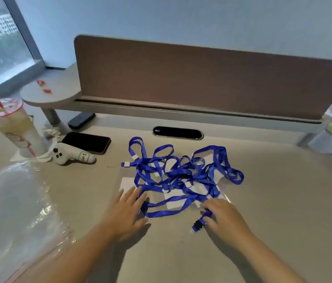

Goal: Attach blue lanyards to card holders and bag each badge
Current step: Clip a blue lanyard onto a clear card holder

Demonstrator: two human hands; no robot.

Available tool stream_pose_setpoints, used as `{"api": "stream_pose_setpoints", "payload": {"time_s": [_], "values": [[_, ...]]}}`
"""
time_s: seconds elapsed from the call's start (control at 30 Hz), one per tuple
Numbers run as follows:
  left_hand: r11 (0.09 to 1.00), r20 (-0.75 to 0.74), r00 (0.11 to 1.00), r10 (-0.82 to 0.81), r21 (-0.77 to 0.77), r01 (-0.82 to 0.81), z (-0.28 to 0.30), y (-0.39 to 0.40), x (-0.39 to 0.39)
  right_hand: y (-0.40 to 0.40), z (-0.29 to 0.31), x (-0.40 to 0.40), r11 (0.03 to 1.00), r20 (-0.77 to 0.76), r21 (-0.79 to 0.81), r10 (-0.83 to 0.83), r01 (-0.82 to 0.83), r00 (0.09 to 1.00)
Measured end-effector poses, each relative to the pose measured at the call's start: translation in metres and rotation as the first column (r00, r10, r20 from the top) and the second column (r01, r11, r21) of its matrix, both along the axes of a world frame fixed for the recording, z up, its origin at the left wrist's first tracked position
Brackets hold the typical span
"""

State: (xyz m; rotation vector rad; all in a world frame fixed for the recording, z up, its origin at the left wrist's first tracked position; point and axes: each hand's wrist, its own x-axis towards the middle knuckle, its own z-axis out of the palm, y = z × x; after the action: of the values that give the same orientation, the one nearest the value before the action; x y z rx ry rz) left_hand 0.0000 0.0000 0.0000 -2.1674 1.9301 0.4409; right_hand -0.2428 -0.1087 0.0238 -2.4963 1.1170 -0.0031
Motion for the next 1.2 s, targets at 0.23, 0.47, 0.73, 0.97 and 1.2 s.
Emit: {"api": "stream_pose_setpoints", "payload": {"time_s": [0.23,0.47,0.73,0.97,1.2], "values": [[0.998,-0.117,0.992,0.042,-0.050,-0.048,-0.033,0.016,-0.004,0.008,-0.047,0.002,0.983,-0.118,-0.049,0.172,-0.179,0.978],[0.970,-0.155,0.964,0.214,-0.082,-0.229,-0.035,0.024,0.003,0.012,-0.041,0.019,0.991,-0.099,0.003,0.130,-0.131,0.987],[0.860,-0.135,0.863,0.487,-0.099,-0.501,-0.039,0.007,0.023,0.023,-0.044,0.040,0.958,0.119,0.279,-0.100,0.063,0.988],[0.812,-0.142,0.821,0.553,-0.129,-0.570,-0.047,0.003,0.033,0.025,-0.039,0.061,0.926,0.186,0.354,-0.209,0.133,0.960],[0.783,-0.158,0.767,0.622,0.128,-0.609,-0.031,0.013,0.041,0.029,-0.037,0.074,0.918,0.193,0.379,-0.206,0.120,0.959]]}}
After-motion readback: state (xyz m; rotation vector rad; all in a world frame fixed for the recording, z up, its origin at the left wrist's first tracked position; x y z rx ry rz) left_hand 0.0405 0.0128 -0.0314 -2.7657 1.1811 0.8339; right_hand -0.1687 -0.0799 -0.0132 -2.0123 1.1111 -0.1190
